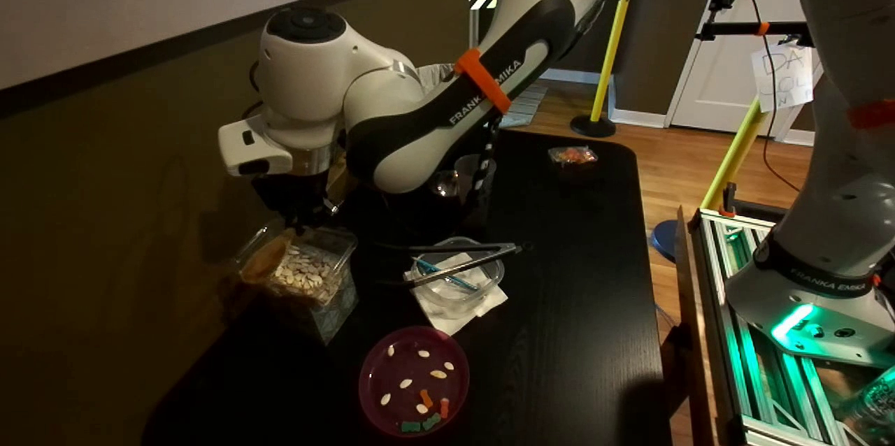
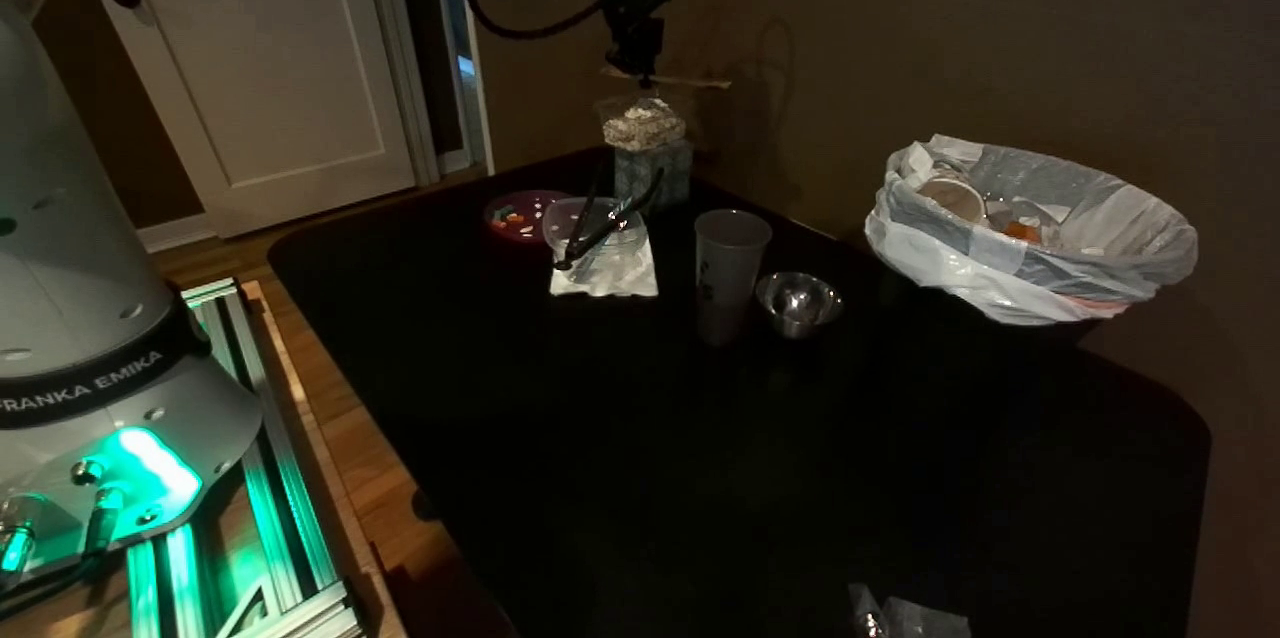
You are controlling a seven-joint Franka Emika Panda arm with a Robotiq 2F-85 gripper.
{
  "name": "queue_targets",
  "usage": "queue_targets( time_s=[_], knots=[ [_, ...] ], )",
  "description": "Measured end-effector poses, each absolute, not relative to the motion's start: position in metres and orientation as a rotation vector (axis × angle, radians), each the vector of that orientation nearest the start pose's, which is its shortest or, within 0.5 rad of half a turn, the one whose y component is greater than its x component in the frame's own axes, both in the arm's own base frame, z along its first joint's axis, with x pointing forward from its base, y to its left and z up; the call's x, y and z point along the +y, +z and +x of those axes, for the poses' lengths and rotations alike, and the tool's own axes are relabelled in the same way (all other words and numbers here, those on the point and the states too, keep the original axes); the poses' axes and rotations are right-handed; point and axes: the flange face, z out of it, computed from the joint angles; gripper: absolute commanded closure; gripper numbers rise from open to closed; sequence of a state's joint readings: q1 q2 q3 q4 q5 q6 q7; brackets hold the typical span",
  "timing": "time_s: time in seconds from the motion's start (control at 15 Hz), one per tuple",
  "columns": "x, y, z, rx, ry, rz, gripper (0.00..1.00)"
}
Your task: Move the wooden spoon to the top of the clear container.
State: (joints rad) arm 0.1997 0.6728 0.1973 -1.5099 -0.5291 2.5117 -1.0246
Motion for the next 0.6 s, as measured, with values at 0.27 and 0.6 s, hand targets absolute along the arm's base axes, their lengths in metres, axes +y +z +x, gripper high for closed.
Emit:
queue_targets(
  time_s=[0.27,0.6],
  knots=[
    [0.281,0.306,0.69,2.122,0.334,1.795,0.96],
    [0.28,0.291,0.695,2.137,0.308,1.839,0.96]
  ],
)
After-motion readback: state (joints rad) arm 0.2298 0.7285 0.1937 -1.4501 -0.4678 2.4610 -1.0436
